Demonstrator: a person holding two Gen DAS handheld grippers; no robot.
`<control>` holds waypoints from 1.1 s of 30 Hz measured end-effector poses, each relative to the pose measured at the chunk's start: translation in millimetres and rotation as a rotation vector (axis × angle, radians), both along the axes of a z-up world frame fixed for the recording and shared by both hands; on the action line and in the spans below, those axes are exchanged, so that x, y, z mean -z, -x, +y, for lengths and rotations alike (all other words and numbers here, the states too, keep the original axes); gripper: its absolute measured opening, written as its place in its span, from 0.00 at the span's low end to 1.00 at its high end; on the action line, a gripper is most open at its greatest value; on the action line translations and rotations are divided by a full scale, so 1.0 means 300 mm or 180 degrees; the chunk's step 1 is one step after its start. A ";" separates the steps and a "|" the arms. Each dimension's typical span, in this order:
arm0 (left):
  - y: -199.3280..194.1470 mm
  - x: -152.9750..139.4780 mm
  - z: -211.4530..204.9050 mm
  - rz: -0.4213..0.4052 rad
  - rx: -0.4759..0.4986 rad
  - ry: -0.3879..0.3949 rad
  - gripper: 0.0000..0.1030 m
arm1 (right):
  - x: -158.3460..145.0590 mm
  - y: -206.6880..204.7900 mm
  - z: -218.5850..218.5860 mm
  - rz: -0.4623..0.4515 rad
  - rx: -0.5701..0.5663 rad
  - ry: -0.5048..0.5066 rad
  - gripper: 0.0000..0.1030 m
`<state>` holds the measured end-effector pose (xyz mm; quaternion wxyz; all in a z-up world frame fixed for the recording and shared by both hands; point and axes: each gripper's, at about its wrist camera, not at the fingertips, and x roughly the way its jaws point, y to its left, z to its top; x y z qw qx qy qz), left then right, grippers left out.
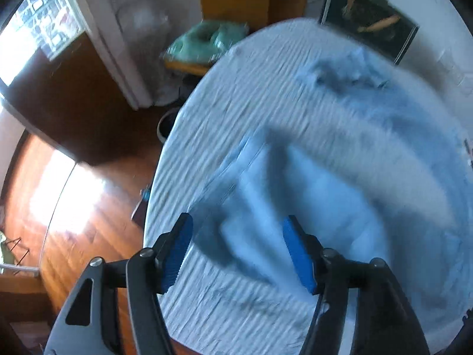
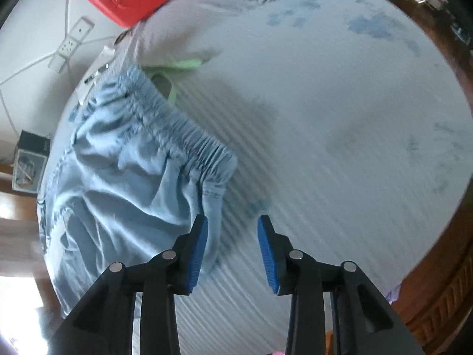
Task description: Fold clothes
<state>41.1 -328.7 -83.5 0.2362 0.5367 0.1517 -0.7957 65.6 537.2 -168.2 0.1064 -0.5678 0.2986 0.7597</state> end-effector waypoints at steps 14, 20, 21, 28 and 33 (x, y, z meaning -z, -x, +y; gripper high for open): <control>0.217 0.293 0.035 -0.0494 0.0152 -0.0368 0.61 | -0.027 0.228 -0.159 0.0378 -0.0297 0.0265 0.36; 0.304 0.201 0.026 -0.0307 0.0269 -0.0390 0.62 | 0.113 0.289 -0.171 -0.0071 -0.0208 0.0232 0.36; 0.346 0.166 0.033 -0.0227 0.0324 -0.0383 0.65 | 0.108 0.303 -0.174 -0.0069 -0.0207 0.0202 0.36; 0.784 0.017 0.096 0.0062 0.0683 -0.0357 0.84 | -0.016 0.482 -0.187 0.0229 -0.0150 0.0145 0.46; 1.117 0.057 0.159 -0.0107 0.0870 -0.0414 0.84 | -0.065 0.632 -0.203 0.0128 -0.0085 0.0020 0.46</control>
